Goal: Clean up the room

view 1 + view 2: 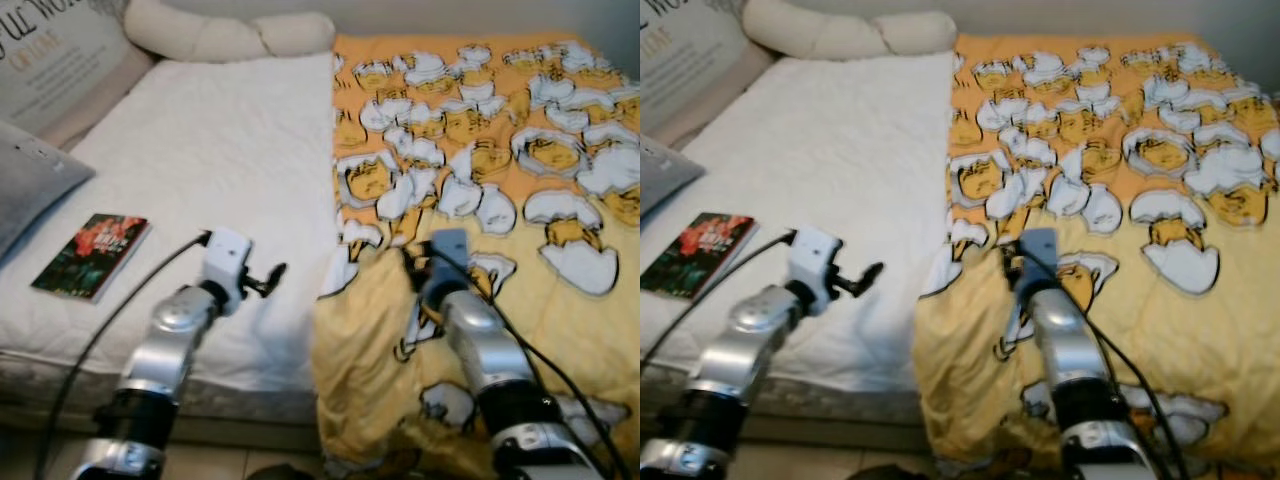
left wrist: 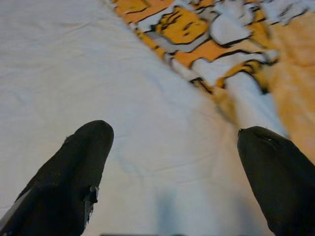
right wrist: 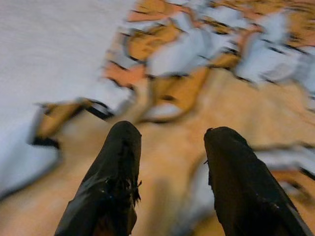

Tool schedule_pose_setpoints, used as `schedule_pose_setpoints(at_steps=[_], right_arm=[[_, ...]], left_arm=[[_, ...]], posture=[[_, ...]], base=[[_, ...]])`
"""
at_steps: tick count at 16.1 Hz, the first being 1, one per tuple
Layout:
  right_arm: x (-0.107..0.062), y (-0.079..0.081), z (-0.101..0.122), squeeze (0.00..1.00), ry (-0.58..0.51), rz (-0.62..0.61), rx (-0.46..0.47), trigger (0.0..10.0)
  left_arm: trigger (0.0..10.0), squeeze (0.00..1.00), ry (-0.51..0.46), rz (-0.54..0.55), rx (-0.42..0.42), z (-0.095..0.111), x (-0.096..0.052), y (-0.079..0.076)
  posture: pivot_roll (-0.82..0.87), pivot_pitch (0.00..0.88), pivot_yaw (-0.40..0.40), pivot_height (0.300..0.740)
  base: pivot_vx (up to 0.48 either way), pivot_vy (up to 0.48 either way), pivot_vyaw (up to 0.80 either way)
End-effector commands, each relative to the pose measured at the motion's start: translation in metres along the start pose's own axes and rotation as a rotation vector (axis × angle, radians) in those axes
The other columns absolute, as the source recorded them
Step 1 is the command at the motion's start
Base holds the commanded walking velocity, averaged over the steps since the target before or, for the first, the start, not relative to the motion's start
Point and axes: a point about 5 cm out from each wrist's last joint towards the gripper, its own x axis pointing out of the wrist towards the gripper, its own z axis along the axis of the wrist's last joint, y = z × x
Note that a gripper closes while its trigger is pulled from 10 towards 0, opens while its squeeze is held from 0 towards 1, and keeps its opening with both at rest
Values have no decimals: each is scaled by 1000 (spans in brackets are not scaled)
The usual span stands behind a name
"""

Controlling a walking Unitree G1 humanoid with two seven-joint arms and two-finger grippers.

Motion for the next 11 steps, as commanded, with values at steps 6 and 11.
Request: schedule_pose_setpoints(at_steps=[6, 11], right_arm=[[3, 6, 4, 0, -46, -33, 17, 10000], [5, 6, 7, 0, -76, -31, 7, 10000]], left_arm=[[10000, 0, -15, 78, 55, 4, -1, 13], [10000, 0, -32, 122, 37, 7, 3, 13]], posture=[[-74, 0, 47, 740], [-73, 0, 42, 740]], base=[[0, -76, 0], [0, -480, 0]])
